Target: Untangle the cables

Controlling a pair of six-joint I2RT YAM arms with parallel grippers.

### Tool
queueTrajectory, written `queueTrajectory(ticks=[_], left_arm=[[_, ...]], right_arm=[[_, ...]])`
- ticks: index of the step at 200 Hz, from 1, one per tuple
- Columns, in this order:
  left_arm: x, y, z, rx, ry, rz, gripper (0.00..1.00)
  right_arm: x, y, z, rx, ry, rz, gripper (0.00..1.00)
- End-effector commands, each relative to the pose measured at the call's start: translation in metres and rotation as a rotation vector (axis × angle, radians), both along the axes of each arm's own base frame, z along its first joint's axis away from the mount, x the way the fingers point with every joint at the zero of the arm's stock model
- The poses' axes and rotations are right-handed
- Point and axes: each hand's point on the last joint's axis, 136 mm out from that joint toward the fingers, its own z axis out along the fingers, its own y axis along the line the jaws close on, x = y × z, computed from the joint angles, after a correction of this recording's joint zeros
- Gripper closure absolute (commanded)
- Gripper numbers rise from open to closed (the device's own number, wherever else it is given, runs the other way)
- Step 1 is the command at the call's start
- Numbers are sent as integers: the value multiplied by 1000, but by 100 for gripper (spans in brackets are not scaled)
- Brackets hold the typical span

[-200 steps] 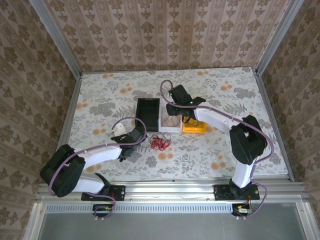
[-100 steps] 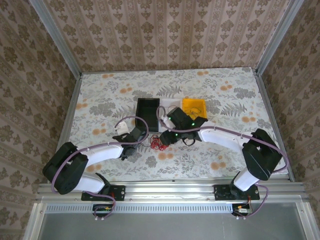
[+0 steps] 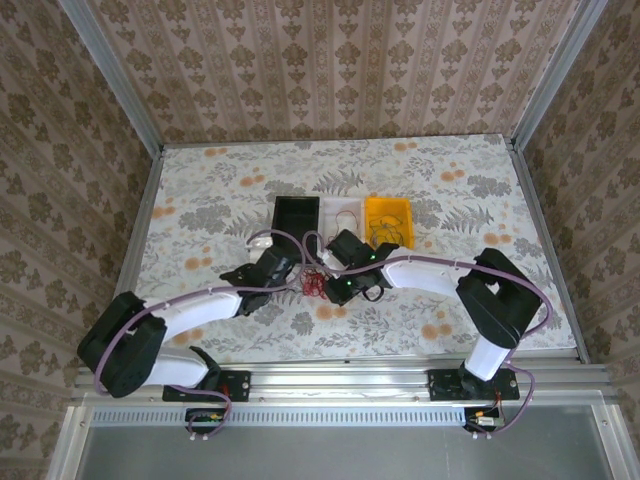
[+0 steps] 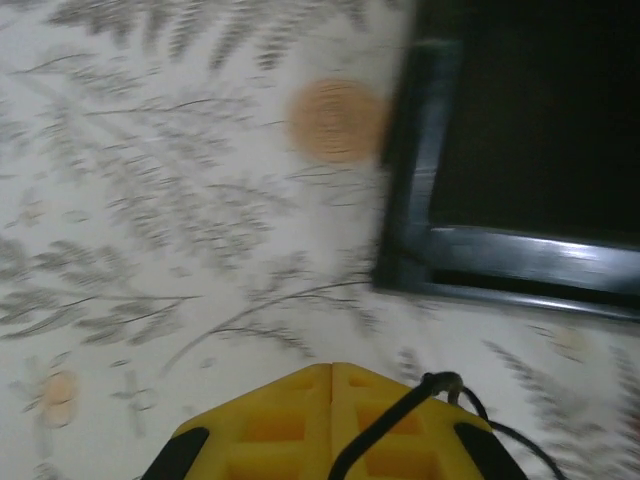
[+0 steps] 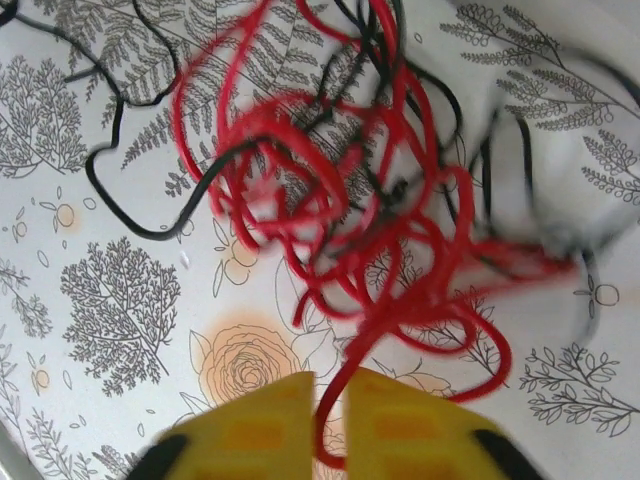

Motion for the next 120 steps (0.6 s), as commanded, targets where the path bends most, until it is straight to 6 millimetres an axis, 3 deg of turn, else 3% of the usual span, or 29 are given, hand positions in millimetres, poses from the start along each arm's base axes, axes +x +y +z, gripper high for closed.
queueTrajectory(ticks=[1,27,61,70,85,99,120], left_arm=[[-12,-52,18,-133,-30,-366,92],[-25,-82,30,-223,-41,-557,53],[-33,-100,12,-212,83,-655,31],[-34,-103,6,-198,114,-664,29],[-32,-104,-4,-173,157,-656,35],[-31,-102,-11,-151,183,-640,67],[-31,-99,-24,-123,216,-623,94]], right_arm=[[0,-3,1,20,-14,-1,95],[-6,-1,6,72,7,15,98],[-9,2,12,109,22,29,98],[-9,3,13,117,27,30,98],[-8,1,15,127,25,20,99],[-6,-1,19,142,17,3,100],[-2,-11,25,175,9,-46,100]])
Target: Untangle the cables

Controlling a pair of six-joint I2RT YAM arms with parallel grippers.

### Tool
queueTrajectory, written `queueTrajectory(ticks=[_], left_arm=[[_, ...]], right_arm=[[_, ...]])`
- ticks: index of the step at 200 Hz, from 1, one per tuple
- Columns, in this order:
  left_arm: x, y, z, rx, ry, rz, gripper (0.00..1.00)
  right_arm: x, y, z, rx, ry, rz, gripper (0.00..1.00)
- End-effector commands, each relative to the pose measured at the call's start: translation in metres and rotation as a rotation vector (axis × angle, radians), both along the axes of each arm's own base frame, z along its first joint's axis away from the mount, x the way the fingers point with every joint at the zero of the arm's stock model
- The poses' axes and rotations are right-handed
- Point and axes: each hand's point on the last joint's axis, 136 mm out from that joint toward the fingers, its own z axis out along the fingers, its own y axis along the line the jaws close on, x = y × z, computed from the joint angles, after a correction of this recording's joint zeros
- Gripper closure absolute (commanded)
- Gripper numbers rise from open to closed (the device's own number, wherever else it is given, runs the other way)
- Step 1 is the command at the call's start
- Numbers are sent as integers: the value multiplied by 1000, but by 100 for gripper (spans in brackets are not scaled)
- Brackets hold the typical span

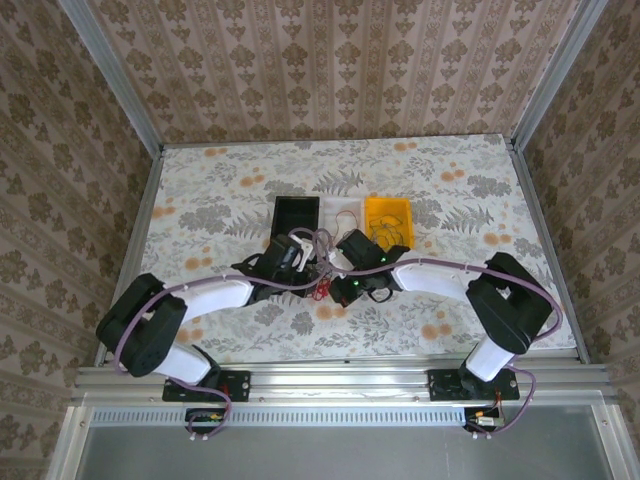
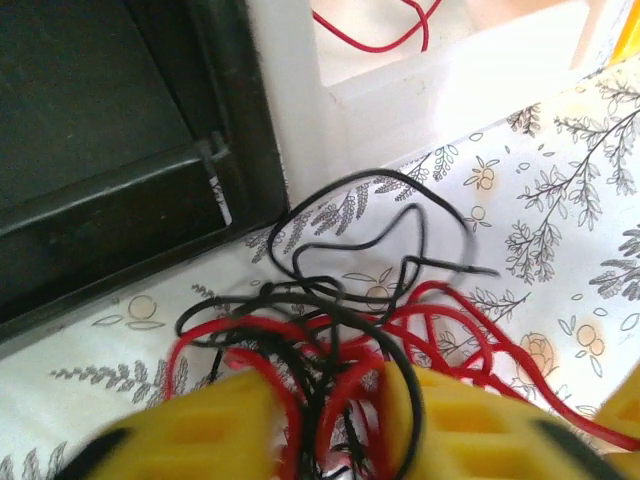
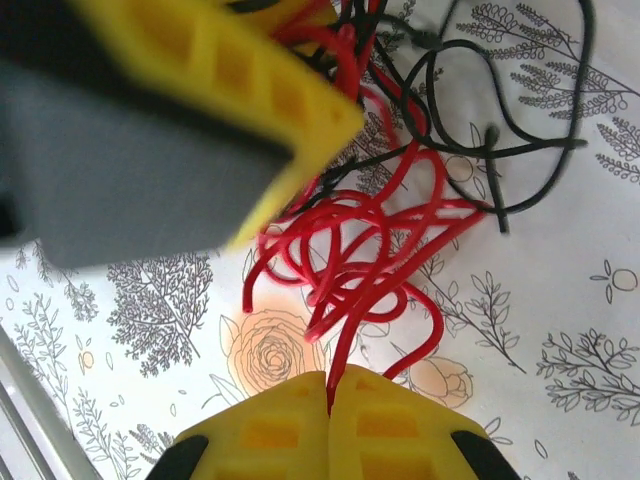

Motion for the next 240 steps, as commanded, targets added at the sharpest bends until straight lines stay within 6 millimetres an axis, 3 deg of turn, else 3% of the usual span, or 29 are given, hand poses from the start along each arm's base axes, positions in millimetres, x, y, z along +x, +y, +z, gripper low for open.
queueTrajectory(ticks=[1,4,33,64,86,103,128,186,203,234,240], left_arm=[[-6,2,-11,45,45,-25,95],[-6,3,-13,50,49,-23,100],[-9,14,-26,84,85,18,100],[-9,30,-31,88,89,86,100],[-10,41,-32,85,89,130,100],[-10,49,-34,90,90,160,100],[-11,50,-35,85,89,170,100],[-17,21,-25,-43,85,27,100],[-19,14,-19,-77,81,-8,100],[-19,11,-13,-98,74,-21,100],[-18,11,-12,-101,73,-20,100]], right_arm=[[2,-7,15,69,-3,-44,100],[4,-9,16,76,-4,-55,100],[22,-42,20,107,-5,-223,100],[44,-107,6,65,19,-536,100],[51,-152,12,75,2,-762,100],[53,-165,22,127,-18,-833,100],[54,-154,47,236,-65,-782,100],[35,-80,109,414,-73,-387,100],[49,-69,118,425,-79,-376,100],[99,-60,127,398,-158,-421,99],[111,-57,115,368,-145,-430,96]])
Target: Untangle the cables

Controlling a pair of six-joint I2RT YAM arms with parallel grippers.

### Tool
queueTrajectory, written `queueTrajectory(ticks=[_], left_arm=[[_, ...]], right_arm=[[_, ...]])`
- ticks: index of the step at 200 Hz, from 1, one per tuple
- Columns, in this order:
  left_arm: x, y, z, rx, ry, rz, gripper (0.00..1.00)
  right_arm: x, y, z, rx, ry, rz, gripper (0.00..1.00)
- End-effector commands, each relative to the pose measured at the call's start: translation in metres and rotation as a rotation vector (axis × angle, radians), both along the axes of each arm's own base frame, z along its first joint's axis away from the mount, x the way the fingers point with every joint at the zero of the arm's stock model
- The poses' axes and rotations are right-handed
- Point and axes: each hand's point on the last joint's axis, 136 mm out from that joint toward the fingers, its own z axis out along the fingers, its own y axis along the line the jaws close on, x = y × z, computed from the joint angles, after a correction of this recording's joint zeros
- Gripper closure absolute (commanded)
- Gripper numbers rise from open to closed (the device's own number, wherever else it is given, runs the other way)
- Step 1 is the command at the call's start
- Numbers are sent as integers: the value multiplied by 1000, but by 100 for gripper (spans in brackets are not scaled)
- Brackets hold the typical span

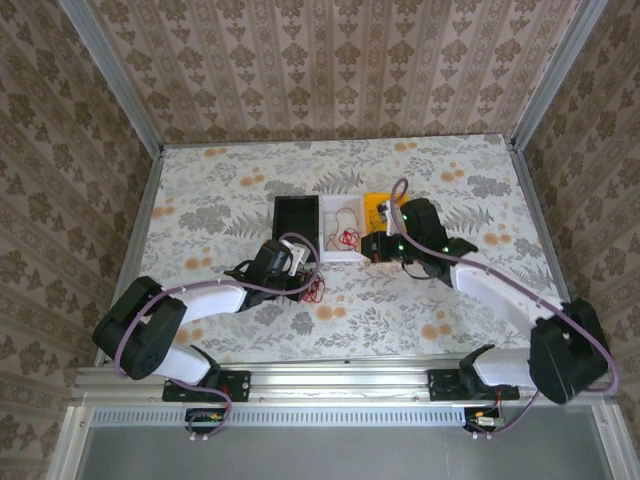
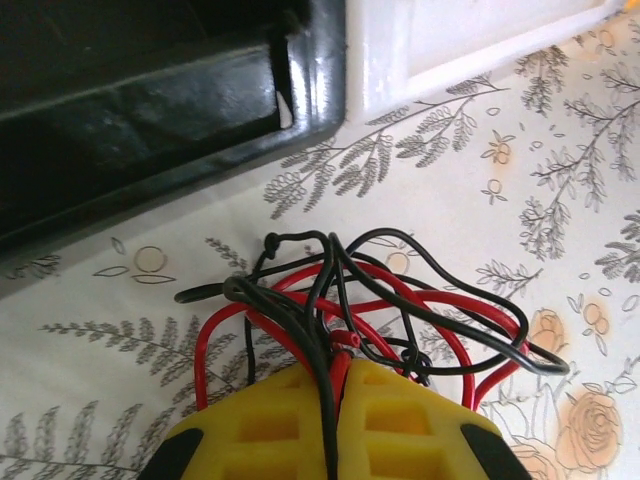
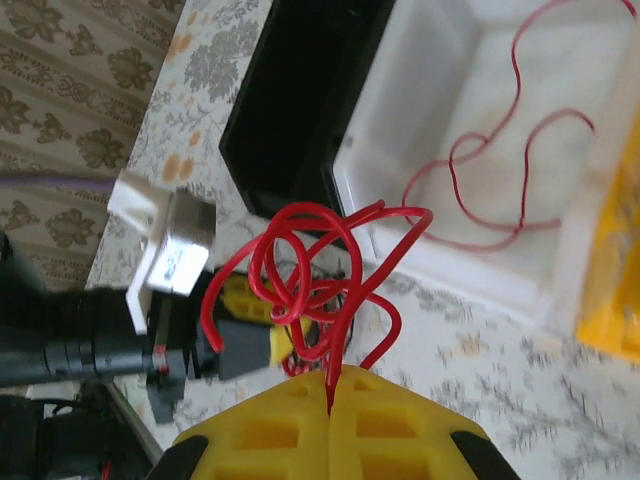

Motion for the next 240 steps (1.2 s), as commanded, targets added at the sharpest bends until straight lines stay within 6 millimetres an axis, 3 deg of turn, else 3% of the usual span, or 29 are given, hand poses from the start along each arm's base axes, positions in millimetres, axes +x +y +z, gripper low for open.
queueTrajectory(ticks=[1,18,40,54,88,113,208,240], left_arm=[[-9,0,-2,-13,20,-43,100],[-9,1,-2,-20,21,-39,100],[-8,4,-3,-31,35,-31,100],[-7,6,-4,-45,42,-22,100],[-4,12,-8,-70,69,3,100],[-1,14,-13,-74,100,18,100],[-4,13,-28,-54,169,16,100],[-6,14,-30,-49,173,15,100]], right_arm=[[39,10,0,-37,-52,-15,95],[61,16,-9,-66,-31,-35,63],[58,23,-27,-115,7,-9,48],[37,30,-41,-168,22,61,48],[-37,55,-84,-244,93,306,50],[-67,69,-105,-290,126,417,52],[-43,93,-135,-349,132,442,56],[-34,93,-145,-365,123,412,65]])
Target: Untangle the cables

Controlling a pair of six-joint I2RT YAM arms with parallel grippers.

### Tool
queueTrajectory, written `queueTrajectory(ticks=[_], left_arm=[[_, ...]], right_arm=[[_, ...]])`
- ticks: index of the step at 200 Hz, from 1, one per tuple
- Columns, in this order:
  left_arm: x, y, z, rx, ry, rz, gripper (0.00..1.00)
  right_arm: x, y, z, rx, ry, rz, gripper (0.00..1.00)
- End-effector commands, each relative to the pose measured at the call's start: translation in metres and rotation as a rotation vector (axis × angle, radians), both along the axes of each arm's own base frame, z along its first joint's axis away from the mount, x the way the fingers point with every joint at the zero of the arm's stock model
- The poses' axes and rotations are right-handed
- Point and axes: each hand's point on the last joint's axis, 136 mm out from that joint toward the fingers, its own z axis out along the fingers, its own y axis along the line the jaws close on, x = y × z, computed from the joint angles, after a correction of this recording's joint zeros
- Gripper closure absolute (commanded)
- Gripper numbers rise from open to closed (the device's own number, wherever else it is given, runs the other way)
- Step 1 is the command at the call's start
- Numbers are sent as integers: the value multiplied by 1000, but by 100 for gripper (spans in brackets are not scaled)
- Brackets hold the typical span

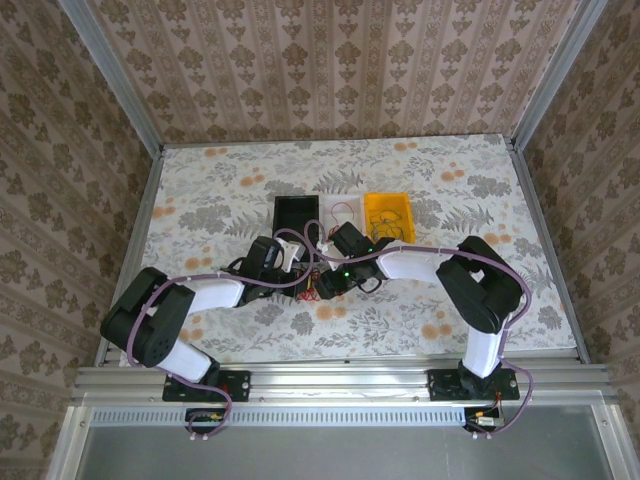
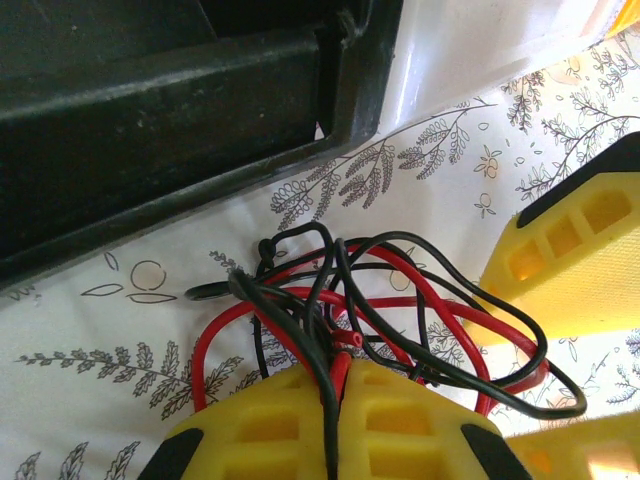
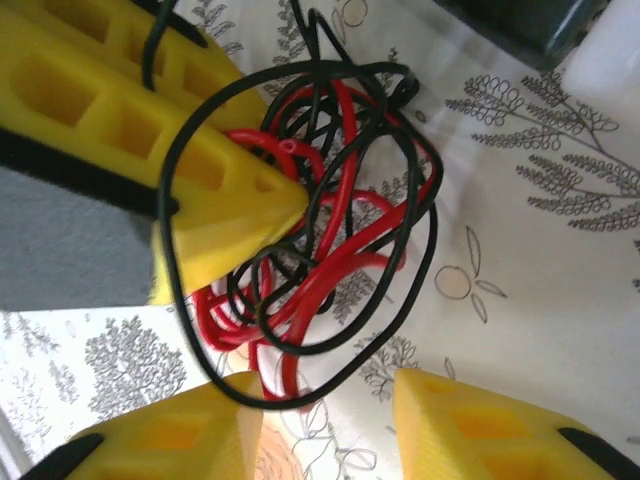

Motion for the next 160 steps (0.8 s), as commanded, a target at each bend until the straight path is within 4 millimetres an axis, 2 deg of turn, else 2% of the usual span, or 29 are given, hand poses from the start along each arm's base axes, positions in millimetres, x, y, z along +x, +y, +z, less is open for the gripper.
queueTrajectory(ticks=[1,29,48,84,119,160], left_arm=[[-14,12,-22,62,93,11,100],[-15,12,-22,65,94,8,100],[-15,12,-23,68,96,8,100],[-12,25,-26,129,94,66,100],[-5,51,-27,222,64,188,91],[-4,62,-28,259,54,237,82]], right_arm=[[14,4,-4,-9,-39,-15,65],[24,-1,-11,-37,-68,-63,76],[30,-5,-12,-47,-95,-99,87],[36,-21,-11,-94,-141,-163,97],[25,-56,-4,-158,-194,-227,99],[3,-101,-6,-221,-199,-308,100]])
